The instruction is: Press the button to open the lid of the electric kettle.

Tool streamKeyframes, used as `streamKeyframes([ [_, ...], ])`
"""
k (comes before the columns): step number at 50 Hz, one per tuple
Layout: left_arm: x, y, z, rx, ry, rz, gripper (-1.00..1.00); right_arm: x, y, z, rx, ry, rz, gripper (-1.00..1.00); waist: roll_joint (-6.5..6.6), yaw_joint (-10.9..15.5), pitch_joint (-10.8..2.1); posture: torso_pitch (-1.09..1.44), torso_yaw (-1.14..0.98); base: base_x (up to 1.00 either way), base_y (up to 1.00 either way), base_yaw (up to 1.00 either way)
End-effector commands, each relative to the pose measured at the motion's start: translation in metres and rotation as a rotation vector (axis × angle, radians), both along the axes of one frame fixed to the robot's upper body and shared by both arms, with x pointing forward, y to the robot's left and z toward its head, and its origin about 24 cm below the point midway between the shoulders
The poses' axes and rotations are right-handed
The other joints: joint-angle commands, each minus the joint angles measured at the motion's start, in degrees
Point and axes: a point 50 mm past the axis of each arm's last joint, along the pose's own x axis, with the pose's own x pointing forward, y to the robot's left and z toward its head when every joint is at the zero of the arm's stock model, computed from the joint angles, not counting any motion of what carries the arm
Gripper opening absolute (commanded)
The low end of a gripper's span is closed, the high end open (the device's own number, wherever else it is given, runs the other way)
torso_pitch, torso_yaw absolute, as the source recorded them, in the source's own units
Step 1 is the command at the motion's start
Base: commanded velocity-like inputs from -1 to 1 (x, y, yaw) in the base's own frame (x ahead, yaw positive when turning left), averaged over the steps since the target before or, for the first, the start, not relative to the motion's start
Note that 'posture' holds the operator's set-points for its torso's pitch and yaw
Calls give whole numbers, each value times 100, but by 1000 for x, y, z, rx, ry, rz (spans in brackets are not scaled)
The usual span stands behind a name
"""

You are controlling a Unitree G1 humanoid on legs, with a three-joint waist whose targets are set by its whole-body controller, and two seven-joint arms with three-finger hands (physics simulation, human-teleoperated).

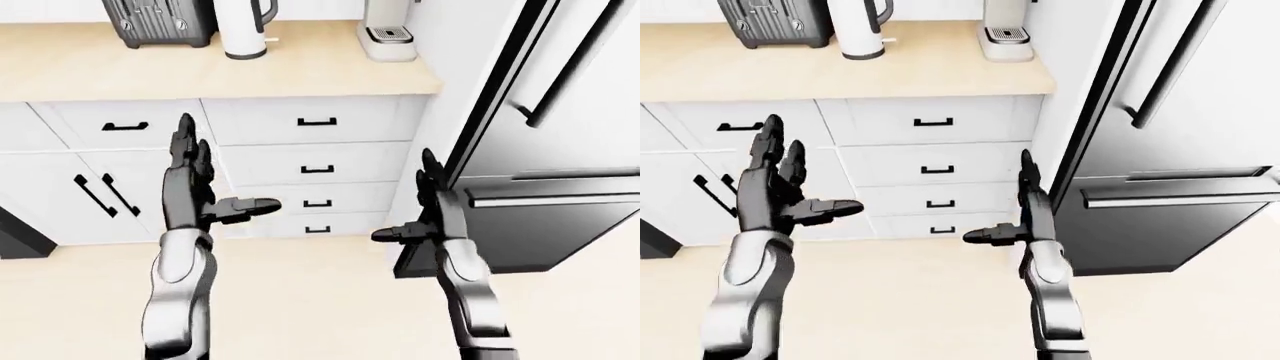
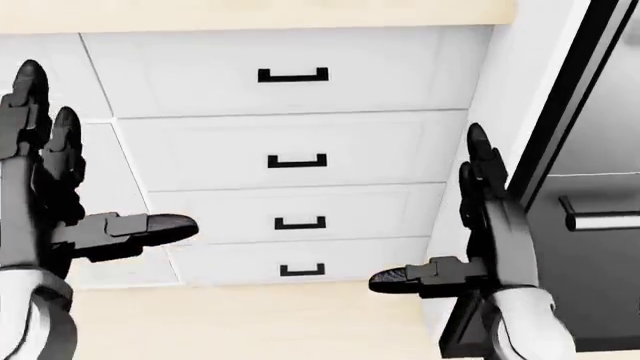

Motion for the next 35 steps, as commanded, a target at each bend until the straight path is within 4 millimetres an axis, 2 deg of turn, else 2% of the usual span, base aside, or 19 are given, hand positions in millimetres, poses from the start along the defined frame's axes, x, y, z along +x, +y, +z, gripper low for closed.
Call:
streamKeyframes([
  [1,-1,1,46,-31,-93,-9,100,8,-3,49,6,-157,-10,100,11,8,-167,0,0,0,0,0],
  [2,0,1,54,-32,-108,-10,100,10,-3,55,9,-166,-12,100,20,1,-162,0,0,0,0,0],
  [4,8,7,96,-47,-178,27,100,19,-3,89,1,-229,-13,100,27,-4,-137,0,0,0,0,0],
  [5,11,8,105,-53,-190,30,100,20,-3,96,-2,-244,-12,100,29,-1,-134,0,0,0,0,0],
  [7,16,12,156,-68,-275,68,100,25,2,132,-25,-313,1,100,36,0,-119,0,0,0,0,0],
  [9,13,8,185,-97,-321,52,100,27,6,152,-44,-344,16,100,35,1,-106,0,0,0,0,0],
  [14,1,-4,235,-110,-419,43,100,31,9,226,-45,-459,19,100,36,-27,20,0,0,0,0,0],
  [17,-6,-8,263,-141,-458,25,100,31,11,254,-44,-493,20,100,38,-13,81,0,0,0,0,0],
  [23,-35,-11,277,-158,-487,-30,100,17,21,287,-90,-566,46,100,52,-32,175,0,0,0,0,0],
  [24,-41,-11,279,-141,-501,-33,100,11,21,300,-74,-595,56,100,58,-37,189,0,0,0,0,0],
  [26,-54,-8,281,-55,-554,7,100,-2,22,311,-85,-633,65,100,75,-47,208,0,0,0,0,0],
  [30,-61,-3,283,-25,-576,15,100,-23,25,303,-179,-633,63,100,71,-8,280,0,0,0,0,0],
  [32,-67,-1,284,-4,-592,34,100,-35,21,311,-175,-657,55,100,70,-8,284,0,0,0,0,0],
  [35,-72,-3,285,8,-609,36,100,-40,20,313,-180,-671,46,100,71,-23,297,0,0,0,0,0],
])
